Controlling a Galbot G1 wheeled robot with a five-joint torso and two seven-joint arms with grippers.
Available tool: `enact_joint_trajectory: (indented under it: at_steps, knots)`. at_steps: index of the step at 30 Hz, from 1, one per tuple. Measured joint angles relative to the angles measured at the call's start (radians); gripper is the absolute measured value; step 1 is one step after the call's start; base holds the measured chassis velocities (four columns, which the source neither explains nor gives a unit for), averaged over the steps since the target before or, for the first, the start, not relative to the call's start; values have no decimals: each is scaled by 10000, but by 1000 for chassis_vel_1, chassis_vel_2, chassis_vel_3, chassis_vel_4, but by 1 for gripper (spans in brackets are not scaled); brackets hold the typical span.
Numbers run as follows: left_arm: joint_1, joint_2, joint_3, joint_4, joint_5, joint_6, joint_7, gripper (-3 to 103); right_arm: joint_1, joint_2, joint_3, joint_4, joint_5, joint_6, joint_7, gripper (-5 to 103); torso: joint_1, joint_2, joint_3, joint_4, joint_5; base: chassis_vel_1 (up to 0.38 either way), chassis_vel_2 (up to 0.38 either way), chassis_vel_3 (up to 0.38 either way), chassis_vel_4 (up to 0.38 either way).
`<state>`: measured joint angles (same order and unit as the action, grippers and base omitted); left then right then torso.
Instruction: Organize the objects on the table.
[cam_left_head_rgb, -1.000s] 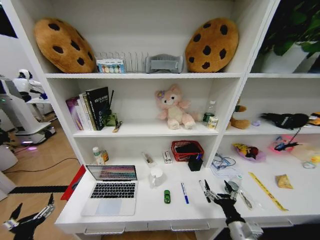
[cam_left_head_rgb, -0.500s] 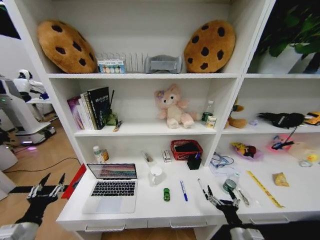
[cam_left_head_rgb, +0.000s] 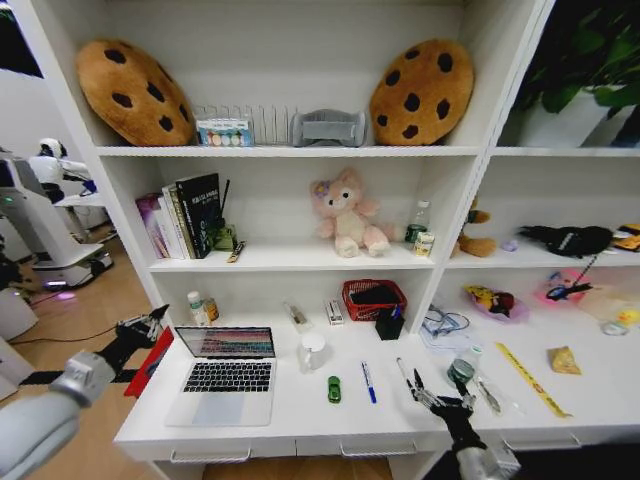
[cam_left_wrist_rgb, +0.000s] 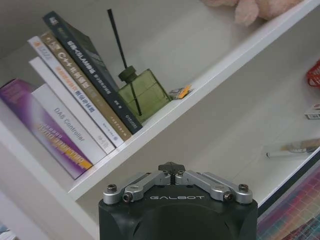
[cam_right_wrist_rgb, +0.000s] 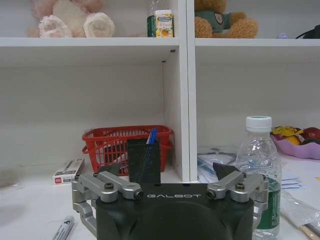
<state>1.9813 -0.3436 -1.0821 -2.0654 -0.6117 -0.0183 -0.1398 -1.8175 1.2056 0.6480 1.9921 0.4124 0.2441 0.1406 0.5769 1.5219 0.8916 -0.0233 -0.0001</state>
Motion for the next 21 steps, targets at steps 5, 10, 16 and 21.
enact_joint_trajectory:
  at_steps: [5,10,16,21]
  knots:
    - [-203,2001,776,938,-476,-173,307,0,-46,353,31,296,-186,-134,59,100,0,0,0,6,0,0,0,0,0]
    - [-126,2878,1094,1365,-438,-391,539,0,-104,641,50,468,-346,-165,88,100,0,0,0,3,0,0,0,0,0]
    - [-12,3352,1477,1515,-374,-510,673,0,-118,933,42,496,-504,-175,106,100,0,0,-1,3,0,0,0,0,0]
    - [5,3081,1788,1445,-44,-601,709,0,-144,1023,35,471,-563,-175,114,100,-2,-1,-1,2,1,0,0,0,0]
